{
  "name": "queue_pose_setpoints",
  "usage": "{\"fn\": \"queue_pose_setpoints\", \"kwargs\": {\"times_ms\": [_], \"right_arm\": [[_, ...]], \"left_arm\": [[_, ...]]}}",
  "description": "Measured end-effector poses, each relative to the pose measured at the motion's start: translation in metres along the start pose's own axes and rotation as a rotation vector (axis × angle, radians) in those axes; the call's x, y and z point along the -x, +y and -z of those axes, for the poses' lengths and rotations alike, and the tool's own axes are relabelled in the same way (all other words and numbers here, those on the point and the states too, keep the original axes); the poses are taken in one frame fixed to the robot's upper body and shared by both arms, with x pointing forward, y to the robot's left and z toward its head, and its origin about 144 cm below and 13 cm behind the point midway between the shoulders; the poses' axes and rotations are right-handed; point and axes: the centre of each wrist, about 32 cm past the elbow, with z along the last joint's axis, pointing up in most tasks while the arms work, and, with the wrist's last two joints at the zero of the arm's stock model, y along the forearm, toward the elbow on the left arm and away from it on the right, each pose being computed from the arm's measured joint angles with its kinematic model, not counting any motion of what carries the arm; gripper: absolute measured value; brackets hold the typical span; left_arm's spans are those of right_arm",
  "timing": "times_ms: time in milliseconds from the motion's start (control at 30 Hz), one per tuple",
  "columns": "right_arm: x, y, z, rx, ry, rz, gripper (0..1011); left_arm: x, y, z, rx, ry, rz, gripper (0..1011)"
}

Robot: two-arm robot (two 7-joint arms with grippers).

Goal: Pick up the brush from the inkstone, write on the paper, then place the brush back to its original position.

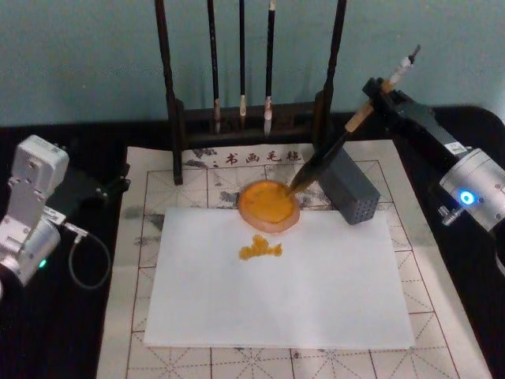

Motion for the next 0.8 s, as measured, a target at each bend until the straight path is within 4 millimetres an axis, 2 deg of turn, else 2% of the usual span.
{"fn": "queue_pose_setpoints", "kwargs": {"times_ms": [367, 800], "right_arm": [[0.006, -0.006, -0.001, 0.030, -0.018, -0.080, 195], [0.009, -0.043, 0.004, 0.079, -0.021, -0.086, 195]], "left_arm": [[0.000, 0.000, 0.000, 0.000, 0.000, 0.000, 1001], [0.000, 0.000, 0.000, 0.000, 0.000, 0.000, 1001]]}}
